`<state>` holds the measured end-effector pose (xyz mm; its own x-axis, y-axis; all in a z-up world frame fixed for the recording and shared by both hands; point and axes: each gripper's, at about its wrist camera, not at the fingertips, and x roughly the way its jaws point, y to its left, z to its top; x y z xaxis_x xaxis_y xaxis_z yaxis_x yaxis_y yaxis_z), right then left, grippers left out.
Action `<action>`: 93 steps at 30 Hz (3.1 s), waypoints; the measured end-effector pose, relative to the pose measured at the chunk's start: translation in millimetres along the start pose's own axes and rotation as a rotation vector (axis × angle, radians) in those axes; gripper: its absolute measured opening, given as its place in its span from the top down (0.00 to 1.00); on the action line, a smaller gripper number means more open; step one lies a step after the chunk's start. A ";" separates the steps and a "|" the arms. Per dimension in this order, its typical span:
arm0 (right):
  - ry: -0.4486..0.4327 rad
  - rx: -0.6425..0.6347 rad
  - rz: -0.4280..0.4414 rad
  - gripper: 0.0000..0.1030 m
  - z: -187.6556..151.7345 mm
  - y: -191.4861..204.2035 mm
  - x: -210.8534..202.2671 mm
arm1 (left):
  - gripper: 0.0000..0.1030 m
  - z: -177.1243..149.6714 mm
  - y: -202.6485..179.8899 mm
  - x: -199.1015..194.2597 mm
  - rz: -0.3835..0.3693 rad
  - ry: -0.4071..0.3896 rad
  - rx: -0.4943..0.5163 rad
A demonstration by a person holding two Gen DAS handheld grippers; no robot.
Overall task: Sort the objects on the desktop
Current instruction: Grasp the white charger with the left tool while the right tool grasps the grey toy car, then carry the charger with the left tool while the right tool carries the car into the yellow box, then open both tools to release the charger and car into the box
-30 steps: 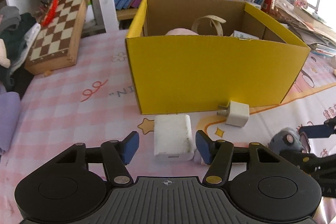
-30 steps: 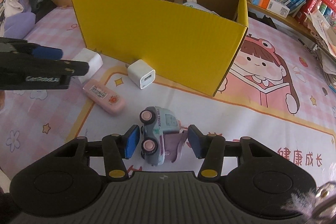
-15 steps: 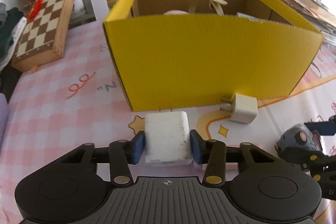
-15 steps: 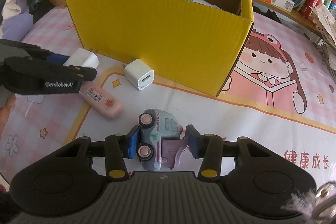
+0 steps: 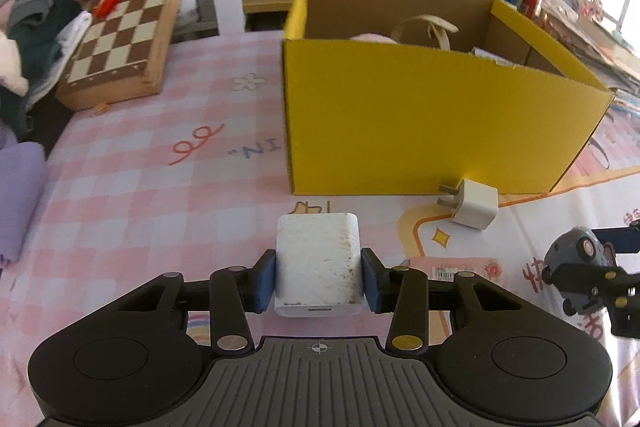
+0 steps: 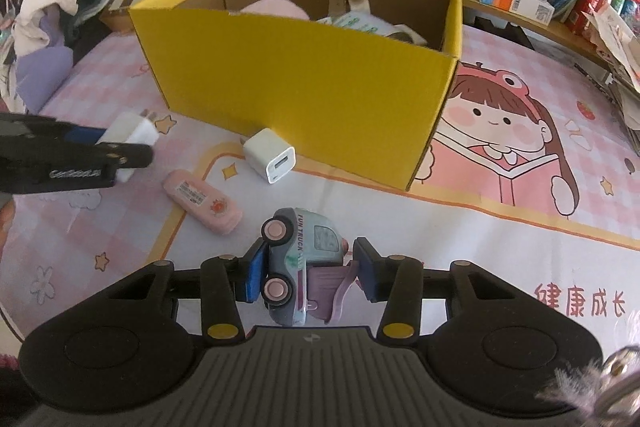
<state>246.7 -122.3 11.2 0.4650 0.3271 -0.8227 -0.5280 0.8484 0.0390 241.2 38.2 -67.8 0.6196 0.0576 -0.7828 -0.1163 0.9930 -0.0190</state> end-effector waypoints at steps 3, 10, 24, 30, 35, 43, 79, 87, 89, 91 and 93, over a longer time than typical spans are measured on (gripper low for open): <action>-0.014 0.019 0.000 0.58 0.8 -3.3 -7.9 | 0.60 -1.7 2.8 -13.5 0.002 -0.025 -0.006; -0.065 0.048 0.003 0.58 7.3 -12.0 -34.4 | 0.60 7.7 4.1 -49.2 -0.014 -0.125 -0.018; -0.290 -0.010 -0.008 0.58 72.8 -32.3 -84.8 | 0.60 66.3 -14.2 -87.0 -0.076 -0.332 0.040; -0.353 -0.038 0.000 0.58 111.8 -44.7 -81.1 | 0.60 96.6 -19.2 -76.1 -0.068 -0.372 0.080; -0.360 -0.092 0.006 0.58 137.5 -45.3 -63.7 | 0.60 113.1 -24.8 -53.9 -0.073 -0.340 0.102; -0.304 -0.133 0.039 0.58 165.1 -47.9 -18.6 | 0.60 118.6 -39.3 -19.5 -0.052 -0.278 0.149; -0.096 -0.305 0.090 0.58 242.9 0.6 141.0 | 0.59 123.3 -57.7 39.6 -0.048 -0.027 0.158; -0.065 -0.252 0.096 0.57 245.4 -3.4 154.1 | 0.59 122.8 -56.5 39.7 -0.053 -0.029 0.155; -0.060 -0.243 0.097 0.57 245.6 -3.7 155.4 | 0.59 122.7 -56.4 40.6 -0.052 -0.029 0.155; -0.063 -0.249 0.095 0.57 245.2 -2.5 154.0 | 0.58 122.4 -56.7 41.0 -0.049 -0.031 0.157; -0.060 -0.261 0.100 0.43 244.7 -1.1 152.0 | 0.57 122.4 -57.2 40.4 -0.044 -0.037 0.163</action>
<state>491.9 28.3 24.9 0.4385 0.4342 -0.7869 -0.7349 0.6772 -0.0358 368.0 -3.7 -22.2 0.6498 0.0147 -0.7600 0.0369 0.9980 0.0509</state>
